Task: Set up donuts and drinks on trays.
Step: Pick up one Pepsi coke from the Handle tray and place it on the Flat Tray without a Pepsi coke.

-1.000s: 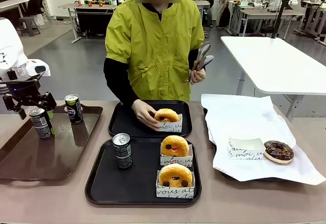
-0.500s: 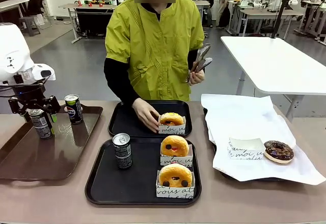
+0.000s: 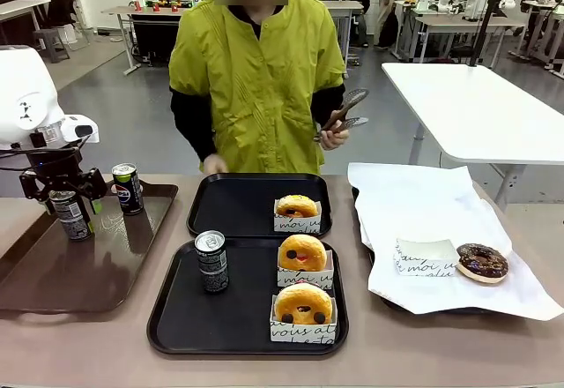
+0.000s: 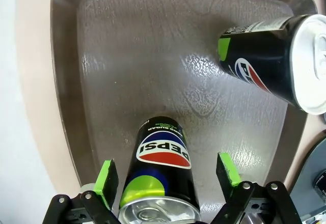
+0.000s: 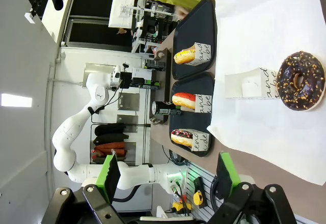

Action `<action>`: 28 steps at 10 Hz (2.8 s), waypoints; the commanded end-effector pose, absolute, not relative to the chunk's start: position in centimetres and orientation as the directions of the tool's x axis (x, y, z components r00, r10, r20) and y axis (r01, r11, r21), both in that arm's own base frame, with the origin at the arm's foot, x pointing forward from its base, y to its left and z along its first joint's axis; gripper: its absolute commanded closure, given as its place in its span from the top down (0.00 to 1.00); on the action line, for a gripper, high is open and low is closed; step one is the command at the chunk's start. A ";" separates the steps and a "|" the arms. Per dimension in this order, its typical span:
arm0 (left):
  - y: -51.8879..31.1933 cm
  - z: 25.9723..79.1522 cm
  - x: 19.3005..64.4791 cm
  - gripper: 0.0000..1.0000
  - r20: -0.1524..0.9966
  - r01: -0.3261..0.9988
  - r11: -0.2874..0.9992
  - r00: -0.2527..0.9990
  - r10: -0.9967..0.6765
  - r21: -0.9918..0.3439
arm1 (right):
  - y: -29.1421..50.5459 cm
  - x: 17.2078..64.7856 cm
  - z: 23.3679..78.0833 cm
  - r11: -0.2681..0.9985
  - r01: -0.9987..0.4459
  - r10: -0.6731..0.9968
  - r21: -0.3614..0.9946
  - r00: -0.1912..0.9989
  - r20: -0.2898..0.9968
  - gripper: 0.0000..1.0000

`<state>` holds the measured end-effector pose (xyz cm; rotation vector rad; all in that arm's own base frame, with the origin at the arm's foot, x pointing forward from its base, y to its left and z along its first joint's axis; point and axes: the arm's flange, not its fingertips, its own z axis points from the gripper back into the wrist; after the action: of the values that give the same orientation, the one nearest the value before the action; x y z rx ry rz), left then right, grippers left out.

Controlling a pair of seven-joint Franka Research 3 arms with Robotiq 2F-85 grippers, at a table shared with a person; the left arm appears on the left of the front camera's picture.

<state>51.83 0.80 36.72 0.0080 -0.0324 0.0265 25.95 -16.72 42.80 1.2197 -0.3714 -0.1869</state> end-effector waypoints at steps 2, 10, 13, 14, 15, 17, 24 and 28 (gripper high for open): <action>1.2 36.6 52.2 1.00 0.044 -0.047 0.999 0.998 0.048 -0.013 | -16.8 26.0 42.8 0.329 -0.076 -0.338 0.941 0.921 0.192 1.00; 1.4 37.5 51.9 0.03 0.025 -0.038 0.999 0.999 0.038 -0.016 | -16.8 26.0 42.8 0.329 -0.076 -0.338 0.941 0.921 0.192 1.00; 0.7 39.5 51.4 0.00 0.000 -0.030 0.999 1.000 0.030 -0.020 | -16.8 26.0 42.8 0.329 -0.076 -0.338 0.941 0.921 0.192 1.00; -0.1 42.4 50.3 0.00 -0.017 -0.004 1.000 1.000 0.004 -0.005 | -16.8 26.0 42.8 0.329 -0.076 -0.338 0.941 0.921 0.192 1.00; -1.0 45.5 49.0 0.00 -0.025 0.025 1.000 0.999 -0.025 -0.005 | -16.8 26.0 42.8 0.329 -0.076 -0.338 0.941 0.921 0.192 1.00; -3.0 50.9 45.9 0.00 -0.022 0.070 0.997 0.997 -0.071 -0.021 | -16.8 26.0 42.8 0.329 -0.076 -0.338 0.941 0.921 0.192 1.00; -5.4 56.7 41.4 0.00 0.023 0.102 0.995 0.995 -0.102 0.009 | -16.8 26.0 42.8 0.329 -0.076 -0.338 0.941 0.921 0.192 1.00; -5.4 56.3 41.2 0.61 0.009 0.087 0.996 0.996 -0.087 0.011 | -16.8 26.0 42.8 0.329 -0.076 -0.338 0.941 0.921 0.192 1.00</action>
<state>41.22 -5.47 56.20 0.0108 -0.0074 -0.0876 25.96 -16.72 42.79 1.2195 -0.3710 -0.1869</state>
